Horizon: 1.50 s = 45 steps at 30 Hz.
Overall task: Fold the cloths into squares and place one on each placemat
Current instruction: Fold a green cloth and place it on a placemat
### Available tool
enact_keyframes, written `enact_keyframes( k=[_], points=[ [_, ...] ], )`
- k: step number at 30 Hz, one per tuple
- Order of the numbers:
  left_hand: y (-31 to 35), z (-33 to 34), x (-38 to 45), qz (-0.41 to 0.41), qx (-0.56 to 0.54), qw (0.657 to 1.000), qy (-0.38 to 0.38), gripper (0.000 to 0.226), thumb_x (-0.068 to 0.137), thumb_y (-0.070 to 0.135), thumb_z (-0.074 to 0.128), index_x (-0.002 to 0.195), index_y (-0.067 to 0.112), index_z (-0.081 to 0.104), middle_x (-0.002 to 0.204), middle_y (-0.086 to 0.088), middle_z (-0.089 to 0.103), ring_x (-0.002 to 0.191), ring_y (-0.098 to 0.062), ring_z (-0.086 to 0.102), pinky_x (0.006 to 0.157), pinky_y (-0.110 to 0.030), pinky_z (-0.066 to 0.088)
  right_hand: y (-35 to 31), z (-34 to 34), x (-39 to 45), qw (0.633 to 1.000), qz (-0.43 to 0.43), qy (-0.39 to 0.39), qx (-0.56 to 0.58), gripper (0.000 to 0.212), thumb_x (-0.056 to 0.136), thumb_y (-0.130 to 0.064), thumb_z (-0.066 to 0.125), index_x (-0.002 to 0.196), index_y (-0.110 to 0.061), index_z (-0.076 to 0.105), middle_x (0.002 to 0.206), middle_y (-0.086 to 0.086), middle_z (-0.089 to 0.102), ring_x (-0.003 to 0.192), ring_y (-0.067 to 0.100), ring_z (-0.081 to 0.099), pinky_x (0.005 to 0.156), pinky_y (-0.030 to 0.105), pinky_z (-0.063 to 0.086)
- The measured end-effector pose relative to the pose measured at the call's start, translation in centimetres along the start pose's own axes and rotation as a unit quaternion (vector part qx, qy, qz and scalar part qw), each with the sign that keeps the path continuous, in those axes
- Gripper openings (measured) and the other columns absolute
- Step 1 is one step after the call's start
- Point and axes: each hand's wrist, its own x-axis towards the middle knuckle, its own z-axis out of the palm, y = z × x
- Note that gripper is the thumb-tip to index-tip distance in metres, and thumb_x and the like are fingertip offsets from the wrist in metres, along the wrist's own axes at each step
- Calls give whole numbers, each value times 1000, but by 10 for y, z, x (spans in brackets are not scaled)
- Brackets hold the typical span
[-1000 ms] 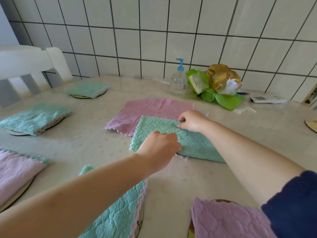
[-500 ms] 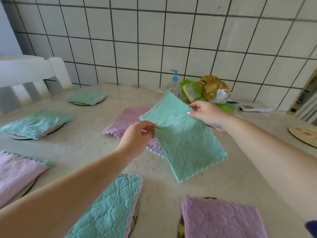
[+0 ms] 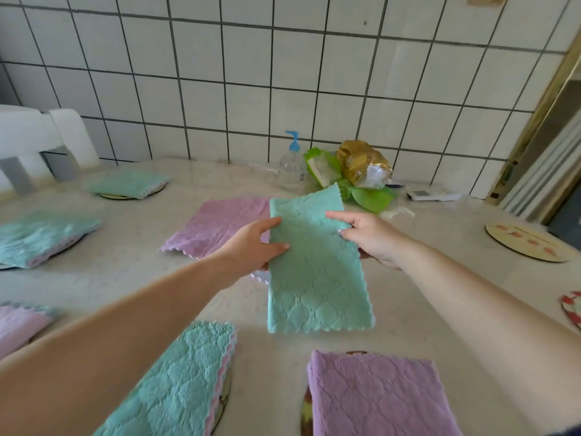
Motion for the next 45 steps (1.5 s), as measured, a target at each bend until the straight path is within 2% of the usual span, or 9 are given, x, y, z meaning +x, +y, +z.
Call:
enact_keyframes(
  k=[7,10,12,14,18,22,34,39,45],
  points=[
    [-18,15,7,-33,161,985,-61,61,90,22,59,144,18,32,147,-6,33,83,-14,58,62,-23,55,29,35,-1,994,94,-60,-10,52,94,-4,43,140,-28,39,116,13,54,60,17,50,43,20,45],
    [-18,8,9,-28,198,977,-76,57,93,25,54,144,18,32,149,-6,33,77,-14,63,62,-24,56,34,29,-5,996,53,-35,-64,48,93,-14,52,136,-32,42,119,7,52,66,19,59,54,20,52],
    [-23,0,7,19,261,962,-84,54,93,22,54,143,16,35,146,-8,38,81,-17,65,67,-27,57,44,20,-9,985,1,-8,-174,47,90,-20,58,134,-30,46,134,8,48,98,25,61,81,24,49],
    [-30,-11,1,93,346,932,-62,51,90,21,59,138,19,43,140,-7,45,90,-16,61,81,-27,51,53,12,-20,975,-44,11,-217,47,86,-20,63,131,-29,50,141,4,39,117,21,52,101,28,39],
    [-43,-22,-18,272,461,843,-58,39,85,29,64,123,34,57,130,10,50,116,-10,49,101,-31,39,66,6,-49,946,-184,-7,-267,33,83,-23,68,114,-31,65,137,-7,47,119,12,51,102,36,42],
    [-45,-16,-23,429,508,741,-91,33,69,18,81,99,28,71,104,9,68,91,-13,66,83,-30,51,71,8,-63,877,-316,-33,-362,26,84,-40,54,98,-30,73,114,-6,66,102,13,60,87,29,50],
    [-58,-14,-21,380,444,806,-96,24,89,29,50,104,27,69,107,10,68,92,-15,67,84,-35,54,70,19,-62,871,-348,-1,-346,23,83,-34,52,88,-26,73,92,-11,69,83,11,65,69,24,52],
    [-52,-10,-16,267,358,892,-70,22,93,14,52,107,21,66,103,7,68,94,-12,62,85,-28,47,74,23,-57,941,-260,27,-216,19,83,-22,53,95,-18,66,92,-7,64,83,10,60,72,34,50],
    [-46,-7,0,185,213,959,30,14,96,22,47,86,19,57,80,1,63,71,-16,59,65,-34,48,49,32,-41,980,-121,143,-62,30,94,-16,45,68,-27,36,58,-7,41,52,6,40,53,27,29]
  ],
)
